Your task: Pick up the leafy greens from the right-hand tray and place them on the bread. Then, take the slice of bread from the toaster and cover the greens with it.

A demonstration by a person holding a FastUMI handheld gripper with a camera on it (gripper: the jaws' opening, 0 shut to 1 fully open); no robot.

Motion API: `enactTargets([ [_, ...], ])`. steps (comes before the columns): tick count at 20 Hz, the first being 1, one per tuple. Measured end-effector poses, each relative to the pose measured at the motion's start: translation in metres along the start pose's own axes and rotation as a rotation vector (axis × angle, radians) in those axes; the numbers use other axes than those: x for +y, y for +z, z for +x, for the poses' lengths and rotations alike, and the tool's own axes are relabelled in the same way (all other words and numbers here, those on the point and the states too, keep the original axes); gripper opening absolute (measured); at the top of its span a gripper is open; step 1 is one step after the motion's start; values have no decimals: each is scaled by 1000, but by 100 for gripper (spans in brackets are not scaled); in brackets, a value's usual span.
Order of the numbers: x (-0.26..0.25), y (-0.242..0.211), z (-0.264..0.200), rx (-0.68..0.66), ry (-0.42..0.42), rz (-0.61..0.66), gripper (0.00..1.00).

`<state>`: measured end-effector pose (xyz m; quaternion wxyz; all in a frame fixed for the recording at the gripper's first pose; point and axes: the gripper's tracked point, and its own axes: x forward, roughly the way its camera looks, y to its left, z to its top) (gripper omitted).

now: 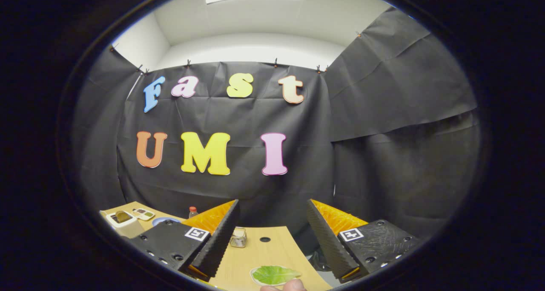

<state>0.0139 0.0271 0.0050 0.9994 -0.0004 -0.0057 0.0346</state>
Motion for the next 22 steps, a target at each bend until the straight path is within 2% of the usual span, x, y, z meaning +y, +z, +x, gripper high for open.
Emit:
enactTargets([
  [6,1,-5,9,5,33,0,95],
  [11,-22,-28,18,48,46,-3,95],
  [22,-94,-140,27,189,67,-46,95],
])
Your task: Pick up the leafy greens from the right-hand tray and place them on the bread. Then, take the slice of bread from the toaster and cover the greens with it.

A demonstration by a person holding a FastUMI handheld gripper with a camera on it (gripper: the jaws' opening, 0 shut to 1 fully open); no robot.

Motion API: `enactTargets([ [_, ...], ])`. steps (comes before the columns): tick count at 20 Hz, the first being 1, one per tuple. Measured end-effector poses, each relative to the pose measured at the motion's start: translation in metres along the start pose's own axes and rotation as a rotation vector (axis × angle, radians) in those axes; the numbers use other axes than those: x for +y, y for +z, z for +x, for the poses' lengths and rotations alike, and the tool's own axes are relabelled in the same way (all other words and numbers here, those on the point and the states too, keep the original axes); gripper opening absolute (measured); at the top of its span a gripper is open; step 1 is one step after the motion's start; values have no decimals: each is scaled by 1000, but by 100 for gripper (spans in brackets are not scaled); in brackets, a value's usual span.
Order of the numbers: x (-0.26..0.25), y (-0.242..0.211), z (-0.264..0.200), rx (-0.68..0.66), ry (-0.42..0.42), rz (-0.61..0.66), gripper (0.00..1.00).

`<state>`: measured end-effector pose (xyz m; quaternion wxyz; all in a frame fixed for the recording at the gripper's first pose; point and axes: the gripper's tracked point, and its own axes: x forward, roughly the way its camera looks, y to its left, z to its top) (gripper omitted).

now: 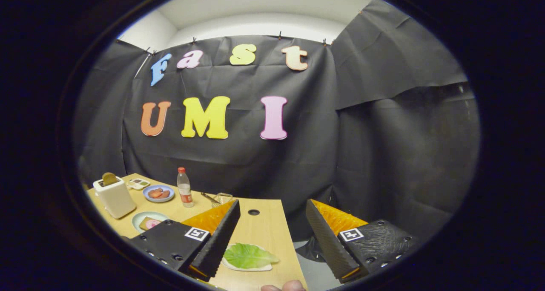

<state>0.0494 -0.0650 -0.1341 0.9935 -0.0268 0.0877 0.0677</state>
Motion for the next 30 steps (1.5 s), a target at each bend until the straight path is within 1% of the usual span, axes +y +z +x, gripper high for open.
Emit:
enactTargets([
  [3,-14,-39,4,57,2,20,95],
  [5,-27,-75,6,129,-15,19,95],
  [8,-36,-124,9,225,-12,49,95],
  [11,-37,-176,19,322,-1,65,95],
  [13,-30,-201,33,377,15,95,94],
  [16,-17,-227,64,447,26,129,95],
  [18,-6,-242,80,488,48,146,95],
  [20,-2,-255,92,523,55,162,96],
  [23,1,-274,105,572,56,150,96],
  [25,6,-280,109,595,65,161,93],
  [26,8,-282,111,608,68,163,83],
  [27,9,-284,113,613,67,157,80],
  [28,11,-283,116,614,75,159,75],
  [29,16,-283,116,625,86,160,63],
  [30,15,-284,117,636,79,151,50],
])
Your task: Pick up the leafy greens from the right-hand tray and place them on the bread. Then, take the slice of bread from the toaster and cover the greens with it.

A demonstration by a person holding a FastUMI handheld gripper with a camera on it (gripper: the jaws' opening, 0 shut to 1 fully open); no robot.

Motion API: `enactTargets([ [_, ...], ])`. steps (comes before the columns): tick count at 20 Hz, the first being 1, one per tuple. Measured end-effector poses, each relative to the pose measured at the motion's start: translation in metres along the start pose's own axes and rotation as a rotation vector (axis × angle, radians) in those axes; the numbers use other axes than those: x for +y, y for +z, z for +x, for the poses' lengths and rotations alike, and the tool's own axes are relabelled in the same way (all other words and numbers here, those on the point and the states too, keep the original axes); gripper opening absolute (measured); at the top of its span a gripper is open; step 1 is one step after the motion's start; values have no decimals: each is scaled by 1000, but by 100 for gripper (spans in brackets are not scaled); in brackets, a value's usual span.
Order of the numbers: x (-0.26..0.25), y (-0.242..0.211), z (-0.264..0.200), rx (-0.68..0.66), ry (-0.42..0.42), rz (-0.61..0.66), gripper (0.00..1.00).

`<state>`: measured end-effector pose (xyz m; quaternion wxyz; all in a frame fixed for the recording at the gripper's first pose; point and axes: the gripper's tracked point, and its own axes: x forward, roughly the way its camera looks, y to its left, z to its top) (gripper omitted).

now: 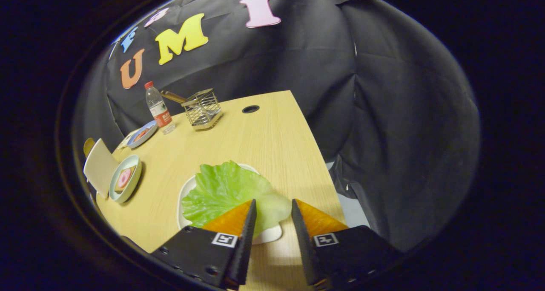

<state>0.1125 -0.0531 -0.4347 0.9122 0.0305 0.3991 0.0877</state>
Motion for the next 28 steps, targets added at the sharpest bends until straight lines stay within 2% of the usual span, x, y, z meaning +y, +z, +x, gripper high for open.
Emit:
enactTargets([
  [1,-1,3,1,-4,-4,-5,43],
  [4,-1,11,-3,-18,-31,-40,14],
  [5,-1,11,-3,-19,-37,-53,13],
  [7,0,20,-12,-34,-46,-77,0],
  [15,44,70,-70,-132,18,-127,0],
  [20,81,99,-109,-177,8,-136,0],
  [28,193,119,-149,-216,39,-125,0],
])
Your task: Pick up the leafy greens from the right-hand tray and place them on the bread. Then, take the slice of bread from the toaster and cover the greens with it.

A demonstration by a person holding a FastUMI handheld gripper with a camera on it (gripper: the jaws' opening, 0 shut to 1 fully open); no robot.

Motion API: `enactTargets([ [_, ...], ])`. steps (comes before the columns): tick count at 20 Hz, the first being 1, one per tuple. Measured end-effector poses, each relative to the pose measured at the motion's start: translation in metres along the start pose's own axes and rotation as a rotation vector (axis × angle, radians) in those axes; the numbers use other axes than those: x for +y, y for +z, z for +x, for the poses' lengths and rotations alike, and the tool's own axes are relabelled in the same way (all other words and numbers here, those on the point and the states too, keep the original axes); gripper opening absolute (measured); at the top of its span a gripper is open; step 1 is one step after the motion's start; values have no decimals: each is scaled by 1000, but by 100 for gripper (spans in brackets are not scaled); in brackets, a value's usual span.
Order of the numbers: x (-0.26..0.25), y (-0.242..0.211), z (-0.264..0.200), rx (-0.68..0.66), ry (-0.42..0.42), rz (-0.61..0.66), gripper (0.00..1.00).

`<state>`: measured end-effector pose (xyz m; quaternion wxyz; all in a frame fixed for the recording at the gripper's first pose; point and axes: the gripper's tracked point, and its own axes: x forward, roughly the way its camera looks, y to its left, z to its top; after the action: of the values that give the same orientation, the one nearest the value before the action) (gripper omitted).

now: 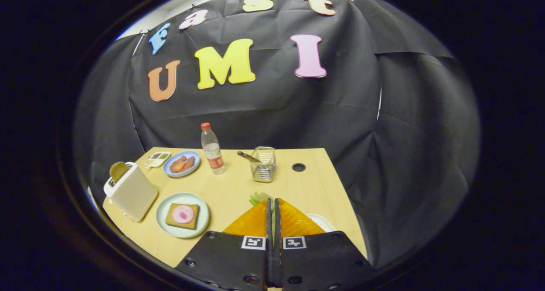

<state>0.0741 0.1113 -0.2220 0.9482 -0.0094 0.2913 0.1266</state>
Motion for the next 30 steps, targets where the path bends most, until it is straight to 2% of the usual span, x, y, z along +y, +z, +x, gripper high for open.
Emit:
enactTargets([
  [11,237,-12,2,39,171,13,0],
  [16,314,-20,19,73,224,42,0],
  [22,353,-39,44,147,277,154,0],
  [27,338,-62,58,224,276,246,0],
  [30,313,-69,67,216,220,222,0],
])
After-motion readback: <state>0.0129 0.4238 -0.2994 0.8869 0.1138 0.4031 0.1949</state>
